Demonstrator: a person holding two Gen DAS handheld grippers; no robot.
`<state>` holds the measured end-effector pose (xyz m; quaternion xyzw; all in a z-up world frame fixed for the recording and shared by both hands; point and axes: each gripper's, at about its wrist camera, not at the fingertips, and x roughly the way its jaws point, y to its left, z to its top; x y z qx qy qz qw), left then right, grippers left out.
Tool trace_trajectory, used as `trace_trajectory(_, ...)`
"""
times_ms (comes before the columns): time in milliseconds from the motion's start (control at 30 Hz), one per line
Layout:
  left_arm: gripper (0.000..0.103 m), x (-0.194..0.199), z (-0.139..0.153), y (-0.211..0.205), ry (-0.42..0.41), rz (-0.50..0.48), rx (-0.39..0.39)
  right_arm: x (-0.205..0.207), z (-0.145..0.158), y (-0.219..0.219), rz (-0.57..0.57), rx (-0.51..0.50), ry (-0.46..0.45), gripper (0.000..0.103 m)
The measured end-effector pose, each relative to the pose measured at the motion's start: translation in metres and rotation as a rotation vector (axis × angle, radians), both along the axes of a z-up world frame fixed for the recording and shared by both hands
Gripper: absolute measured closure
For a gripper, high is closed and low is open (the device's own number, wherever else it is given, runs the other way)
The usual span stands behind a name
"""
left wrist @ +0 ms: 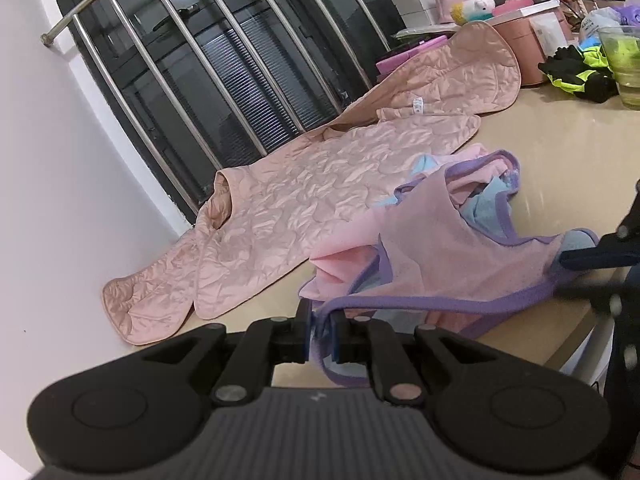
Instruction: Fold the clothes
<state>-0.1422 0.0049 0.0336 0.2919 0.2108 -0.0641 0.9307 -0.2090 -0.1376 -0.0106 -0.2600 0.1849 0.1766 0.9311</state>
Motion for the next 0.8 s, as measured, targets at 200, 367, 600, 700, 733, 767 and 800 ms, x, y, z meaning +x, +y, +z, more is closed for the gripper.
trace_trajectory(200, 0.094, 0.001, -0.002, 0.002, 0.018, 0.000, -0.009, 0.003, -0.003, -0.001, -0.028, -0.049, -0.036, 0.097)
trace_trajectory(367, 0.094, 0.002, 0.010, -0.001, 0.009, -0.027, -0.024, -0.007, -0.005, 0.007, 0.027, -0.094, -0.077, 0.063)
trace_trajectory(600, 0.094, 0.003, 0.014, 0.001, -0.003, -0.022, -0.026, -0.002, -0.006, 0.007, -0.004, -0.082, -0.103, 0.090)
trace_trajectory(700, 0.094, 0.004, 0.012, 0.004, 0.011, -0.014, -0.035, -0.002, -0.003, 0.001, -0.025, -0.056, -0.104, 0.093)
trace_trajectory(733, 0.094, 0.005, 0.010, 0.004, 0.013, -0.011, -0.033, -0.001, -0.002, -0.002, -0.032, -0.047, -0.104, 0.094)
trace_trajectory(767, 0.094, 0.005, 0.009, 0.004, 0.016, -0.008, -0.031, -0.001, -0.001, -0.004, -0.039, -0.038, -0.104, 0.098)
trace_trajectory(800, 0.094, 0.005, 0.007, 0.004, 0.018, -0.006, -0.030, -0.001, 0.000, -0.006, -0.046, -0.030, -0.104, 0.099)
